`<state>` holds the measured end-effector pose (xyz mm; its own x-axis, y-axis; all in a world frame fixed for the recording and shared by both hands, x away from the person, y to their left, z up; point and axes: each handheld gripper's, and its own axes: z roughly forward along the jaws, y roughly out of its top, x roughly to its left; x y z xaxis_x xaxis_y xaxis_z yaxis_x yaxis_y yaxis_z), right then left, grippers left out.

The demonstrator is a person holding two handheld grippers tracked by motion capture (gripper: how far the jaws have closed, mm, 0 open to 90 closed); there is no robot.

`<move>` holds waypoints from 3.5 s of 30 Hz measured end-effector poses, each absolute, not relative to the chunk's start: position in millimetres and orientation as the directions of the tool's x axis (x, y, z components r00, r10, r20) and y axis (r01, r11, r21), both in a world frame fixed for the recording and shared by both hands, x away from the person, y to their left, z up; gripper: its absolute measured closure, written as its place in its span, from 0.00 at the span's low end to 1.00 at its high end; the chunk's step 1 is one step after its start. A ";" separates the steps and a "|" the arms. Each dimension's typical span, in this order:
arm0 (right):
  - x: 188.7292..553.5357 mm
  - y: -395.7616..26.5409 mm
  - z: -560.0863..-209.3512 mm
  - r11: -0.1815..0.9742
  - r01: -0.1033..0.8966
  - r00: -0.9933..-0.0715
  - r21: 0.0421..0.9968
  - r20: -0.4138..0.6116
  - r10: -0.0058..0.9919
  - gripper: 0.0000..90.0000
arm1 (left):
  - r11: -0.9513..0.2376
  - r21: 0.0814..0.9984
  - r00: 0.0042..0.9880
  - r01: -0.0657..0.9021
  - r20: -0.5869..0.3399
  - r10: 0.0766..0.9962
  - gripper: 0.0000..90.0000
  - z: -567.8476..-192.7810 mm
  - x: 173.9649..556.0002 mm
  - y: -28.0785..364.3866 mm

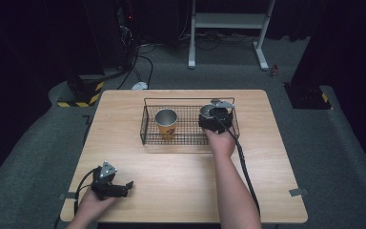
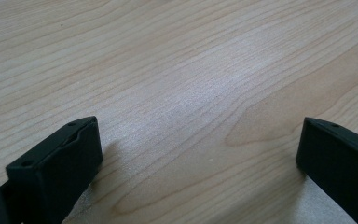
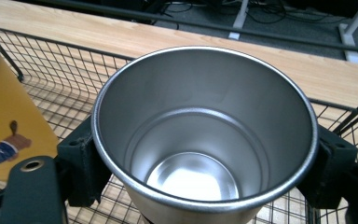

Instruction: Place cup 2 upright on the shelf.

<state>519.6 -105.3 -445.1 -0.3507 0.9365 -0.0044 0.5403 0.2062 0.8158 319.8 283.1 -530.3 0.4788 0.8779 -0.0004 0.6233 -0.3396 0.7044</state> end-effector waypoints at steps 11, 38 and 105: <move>524.5 -102.4 -458.8 0.213 0.569 -0.344 0.794 -0.005 0.939 0.21 | -0.340 0.705 0.480 0.622 0.000 0.877 0.01 -530.3 319.7 283.2; 528.1 -99.7 -469.8 0.215 0.614 -0.337 0.759 0.006 0.941 0.20 | -0.341 0.706 0.482 0.621 -0.001 0.876 0.00 -530.3 319.5 283.3; 483.6 -119.5 -438.2 0.200 0.542 -0.380 0.816 0.026 0.925 0.10 | -0.337 0.707 0.475 0.622 0.001 0.880 0.01 -530.5 319.5 282.7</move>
